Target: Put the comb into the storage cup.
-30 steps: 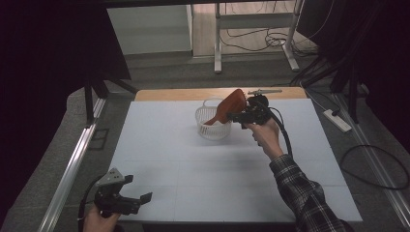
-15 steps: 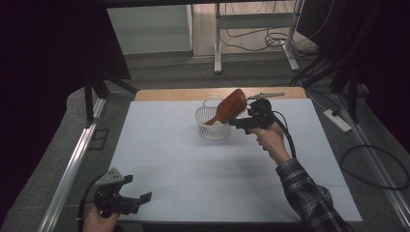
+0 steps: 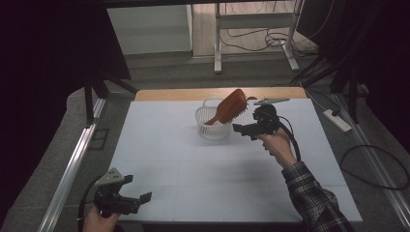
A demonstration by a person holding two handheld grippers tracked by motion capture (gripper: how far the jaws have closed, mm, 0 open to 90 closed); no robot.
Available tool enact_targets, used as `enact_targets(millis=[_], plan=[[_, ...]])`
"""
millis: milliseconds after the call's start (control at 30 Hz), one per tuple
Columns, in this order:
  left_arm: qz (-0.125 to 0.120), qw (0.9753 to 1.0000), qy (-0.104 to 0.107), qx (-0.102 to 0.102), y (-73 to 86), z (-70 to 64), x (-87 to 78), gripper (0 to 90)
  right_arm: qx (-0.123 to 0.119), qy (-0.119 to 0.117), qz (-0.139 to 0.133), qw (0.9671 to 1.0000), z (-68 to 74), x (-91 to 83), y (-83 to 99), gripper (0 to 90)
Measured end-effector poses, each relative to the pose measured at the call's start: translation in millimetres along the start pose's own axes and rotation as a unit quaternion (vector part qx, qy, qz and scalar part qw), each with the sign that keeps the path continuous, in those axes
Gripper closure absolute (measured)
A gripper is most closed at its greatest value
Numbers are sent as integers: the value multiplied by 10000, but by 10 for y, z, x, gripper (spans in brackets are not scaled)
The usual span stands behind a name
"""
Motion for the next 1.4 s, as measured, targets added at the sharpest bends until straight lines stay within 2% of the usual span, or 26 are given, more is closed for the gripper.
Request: enact_targets(millis=[133,367,567,1100,1400], plan=[[-4,10000,4,0,0,1,-1,14,-47,14,13,10000,4,-31,34,0],[-6,10000,11,-2,0,2,-2,13,-345,148,129,9992,40,-86,109,0],[-3,10000,19,10,0,-1,-1,13,-316,145,195,9992,56,-140,214,0],[-5,10000,43,27,2,-1,-2,14,-571,162,510,9969,145,-207,380,0],[-5,10000,60,33,3,-2,-1,15,-632,152,525,9965,185,-267,444,0]])
Point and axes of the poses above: each handheld gripper's, and its own axes: x roughly forward along the jaws, y roughly out of its underside, z roughly to its left, the point moved 1 cm from there along x, roughly forward along the jaws, and after that the axes turned 5 degrees about -y, right-handed, at the moved point
